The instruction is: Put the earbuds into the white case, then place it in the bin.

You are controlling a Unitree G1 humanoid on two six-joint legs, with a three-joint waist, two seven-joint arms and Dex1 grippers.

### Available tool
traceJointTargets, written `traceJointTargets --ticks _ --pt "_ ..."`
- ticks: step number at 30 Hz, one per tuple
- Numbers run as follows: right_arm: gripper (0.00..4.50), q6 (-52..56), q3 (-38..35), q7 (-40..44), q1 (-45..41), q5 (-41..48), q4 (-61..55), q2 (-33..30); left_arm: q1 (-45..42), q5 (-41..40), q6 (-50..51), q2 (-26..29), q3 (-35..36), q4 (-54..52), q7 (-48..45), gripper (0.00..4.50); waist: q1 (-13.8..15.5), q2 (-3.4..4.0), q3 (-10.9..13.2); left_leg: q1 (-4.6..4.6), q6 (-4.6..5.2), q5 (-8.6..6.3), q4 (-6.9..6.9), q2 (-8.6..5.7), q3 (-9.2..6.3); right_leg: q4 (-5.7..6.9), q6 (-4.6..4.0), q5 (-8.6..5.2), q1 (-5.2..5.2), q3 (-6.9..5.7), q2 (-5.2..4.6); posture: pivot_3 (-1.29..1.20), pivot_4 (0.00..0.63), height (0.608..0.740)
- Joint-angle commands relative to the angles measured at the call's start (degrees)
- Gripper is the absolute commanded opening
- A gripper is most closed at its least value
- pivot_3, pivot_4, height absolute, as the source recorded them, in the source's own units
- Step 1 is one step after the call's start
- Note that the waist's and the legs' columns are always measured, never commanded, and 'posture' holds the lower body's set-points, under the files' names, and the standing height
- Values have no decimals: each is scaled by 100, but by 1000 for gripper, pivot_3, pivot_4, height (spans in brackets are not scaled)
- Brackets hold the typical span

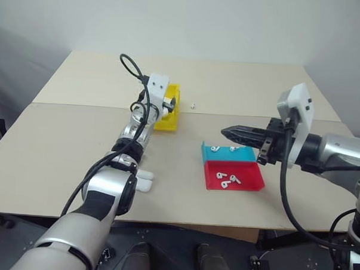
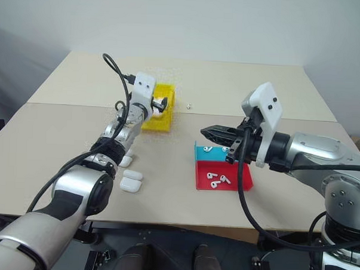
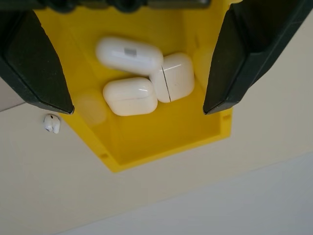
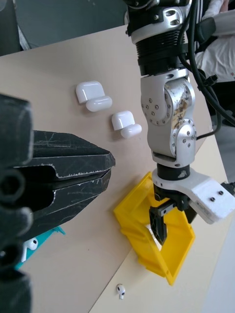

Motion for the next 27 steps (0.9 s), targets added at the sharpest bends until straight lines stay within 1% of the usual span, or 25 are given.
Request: traceJointTargets --ticks 1,3,5,7,9,12,16,18,19,23,25,27 --pt "0 -216 -264 -75 53 189 -185 -61 -152 -110 -443 145 161 -293 -221 4448 -4 0 0 1 0 0 0 0 0 1 -1 0 0 0 -1 0 150 740" --pt "0 -281 -275 -85 112 197 -189 -63 -35 -192 -537 250 237 -500 -481 4448 -12 0 0 2 0 0 0 0 1 2 -1 1 1 0 0 0 150 740" --pt "0 -365 -294 -89 218 196 -232 -71 222 -264 -577 411 254 -957 -854 4448 -28 1 -1 3 0 0 0 1 0 5 -2 1 1 0 0 0 150 740" --pt "0 -562 -317 -39 461 86 -311 -39 892 -694 -325 699 300 -2203 -1804 4448 -44 4 -3 5 0 0 0 2 1 6 -5 3 1 1 1 0 150 740" --pt "0 -813 -249 46 742 -129 -365 -32 1705 -1265 344 1103 338 -3729 -2722 4448 -86 5 -3 11 -1 0 -12 7 6 6 -12 2 2 4 2 0 150 740" --pt "0 -1200 -45 246 1059 -525 -355 -69 2886 -2073 1214 1835 489 -5667 -3666 4448 -132 5 -3 9 -1 0 -12 9 6 16 -14 2 -3 4 3 0 150 740" --pt "0 -1986 198 917 1435 -1273 -150 -309 4205 -3087 2191 2863 938 -7425 -4563 4448 -164 5 -3 13 -2 1 1 12 6 22 -13 0 -1 3 2 0 150 740" --pt "0 -2344 266 1188 1647 -1603 -4 -404 4741 -3585 2559 3266 1213 -8041 -4903 4448 -143 4 -2 32 -2 2 4 13 9 22 6 -15 15 2 0 0 150 740" --pt "0 -2467 278 1266 1767 -1727 33 -433 4955 -3771 2684 3397 1341 -8278 -4985 4448 -123 4 -2 44 -2 1 4 15 12 20 -12 -40 23 1 -1 0 150 740" --pt "0 -3521 201 1896 2479 -2389 118 -487 5730 -4421 3151 3868 1888 -9145 -5209 4448 -74 3 -3 62 -3 1 4 18 16 14 -16 -45 44 -2 -7 0 150 740" --pt "0 -3771 63 2189 2661 -2421 186 -521 5904 -4639 3288 4010 2042 -9393 -5248 4448 -55 3 -3 59 -3 1 4 18 18 13 -16 -46 39 -2 -6 0 150 740" --pt "0 -3829 -139 2470 2735 -2249 265 -574 5990 -4760 3366 4138 2099 -9564 -5292 4448 -45 3 -3 60 -3 1 5 18 19 14 -16 -46 38 -1 -6 0 150 740"
